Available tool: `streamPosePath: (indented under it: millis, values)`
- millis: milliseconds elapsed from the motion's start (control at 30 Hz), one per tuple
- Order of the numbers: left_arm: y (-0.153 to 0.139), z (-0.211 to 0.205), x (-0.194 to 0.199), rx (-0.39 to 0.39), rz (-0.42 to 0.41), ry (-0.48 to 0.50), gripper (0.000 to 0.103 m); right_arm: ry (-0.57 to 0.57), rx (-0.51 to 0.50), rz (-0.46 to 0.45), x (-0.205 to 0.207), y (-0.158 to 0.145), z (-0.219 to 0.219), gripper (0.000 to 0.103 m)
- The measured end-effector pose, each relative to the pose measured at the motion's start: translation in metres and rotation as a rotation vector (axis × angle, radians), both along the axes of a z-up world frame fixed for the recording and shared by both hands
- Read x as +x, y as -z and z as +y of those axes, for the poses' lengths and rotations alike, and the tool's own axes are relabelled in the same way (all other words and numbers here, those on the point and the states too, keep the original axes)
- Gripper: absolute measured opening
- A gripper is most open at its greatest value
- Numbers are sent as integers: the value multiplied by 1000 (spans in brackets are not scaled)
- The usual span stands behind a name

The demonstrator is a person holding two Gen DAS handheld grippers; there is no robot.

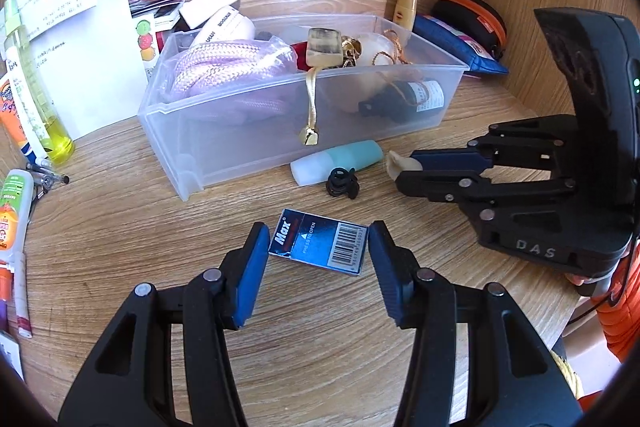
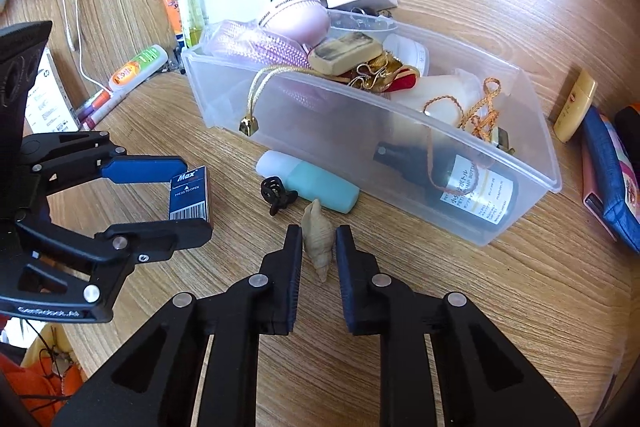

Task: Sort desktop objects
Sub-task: 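Grasp the blue Max card box with the left tool while the right grasps the seashell, then carry the Max box with the left tool while the right carries the seashell over the bin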

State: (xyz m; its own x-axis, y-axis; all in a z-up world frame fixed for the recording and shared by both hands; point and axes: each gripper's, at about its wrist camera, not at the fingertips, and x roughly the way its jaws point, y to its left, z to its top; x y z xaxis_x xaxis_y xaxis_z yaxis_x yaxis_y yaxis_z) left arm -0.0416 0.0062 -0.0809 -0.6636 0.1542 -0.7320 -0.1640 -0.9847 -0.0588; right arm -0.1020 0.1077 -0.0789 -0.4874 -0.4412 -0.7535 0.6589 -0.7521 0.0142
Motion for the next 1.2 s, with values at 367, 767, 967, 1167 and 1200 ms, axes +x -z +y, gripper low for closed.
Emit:
streamPosePath:
  millis: [367, 767, 967, 1167, 1200]
  values:
    - [-19, -2, 3, -3, 51, -16, 51, 20, -34, 52, 15, -25, 23, 15]
    - [-60, -12, -9, 28, 159, -40, 51, 52, -90, 135, 11, -66, 35, 15]
    - [-76, -14, -18, 49, 200, -43, 51, 56, -113, 151, -1, -77, 33, 15]
    - [-84, -14, -33, 58, 213, -42, 51, 54, -117, 154, -15, -82, 27, 15]
    - [-85, -14, -36, 58, 213, -42, 51, 52, -115, 156, -17, -83, 26, 15]
